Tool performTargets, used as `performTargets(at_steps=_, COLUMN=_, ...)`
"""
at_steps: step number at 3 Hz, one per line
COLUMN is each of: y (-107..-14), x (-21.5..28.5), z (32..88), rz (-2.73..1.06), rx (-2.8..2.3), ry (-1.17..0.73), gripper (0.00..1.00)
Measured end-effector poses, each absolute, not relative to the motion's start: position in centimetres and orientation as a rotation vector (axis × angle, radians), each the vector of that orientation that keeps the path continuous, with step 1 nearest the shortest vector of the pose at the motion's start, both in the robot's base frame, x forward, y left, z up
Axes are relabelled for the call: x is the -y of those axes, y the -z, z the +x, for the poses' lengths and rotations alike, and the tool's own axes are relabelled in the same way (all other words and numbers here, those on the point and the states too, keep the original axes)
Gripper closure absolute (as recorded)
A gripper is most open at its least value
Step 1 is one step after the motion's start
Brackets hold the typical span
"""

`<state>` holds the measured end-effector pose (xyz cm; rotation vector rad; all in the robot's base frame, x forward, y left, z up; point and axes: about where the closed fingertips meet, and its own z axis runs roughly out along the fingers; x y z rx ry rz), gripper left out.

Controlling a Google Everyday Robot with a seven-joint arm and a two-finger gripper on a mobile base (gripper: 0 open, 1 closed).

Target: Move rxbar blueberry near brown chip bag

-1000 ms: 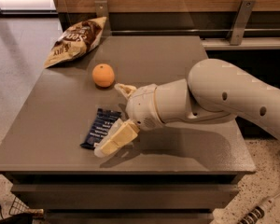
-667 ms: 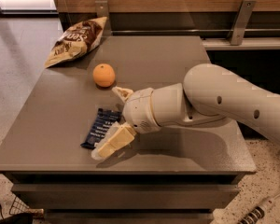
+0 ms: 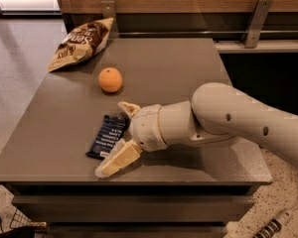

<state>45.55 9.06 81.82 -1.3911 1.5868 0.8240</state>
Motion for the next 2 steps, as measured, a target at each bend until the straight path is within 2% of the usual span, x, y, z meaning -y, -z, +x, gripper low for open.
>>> performTargets(at_steps=1, y=-80.72, x=-9.43, z=45.36, rz=-1.381, rx=-1.584, ry=-0.852, gripper=0.13)
performTargets(at_steps=2, y=-80.74, x=-9.59, z=45.28, rz=-1.384, rx=-1.581, ry=-0.853, gripper=0.36)
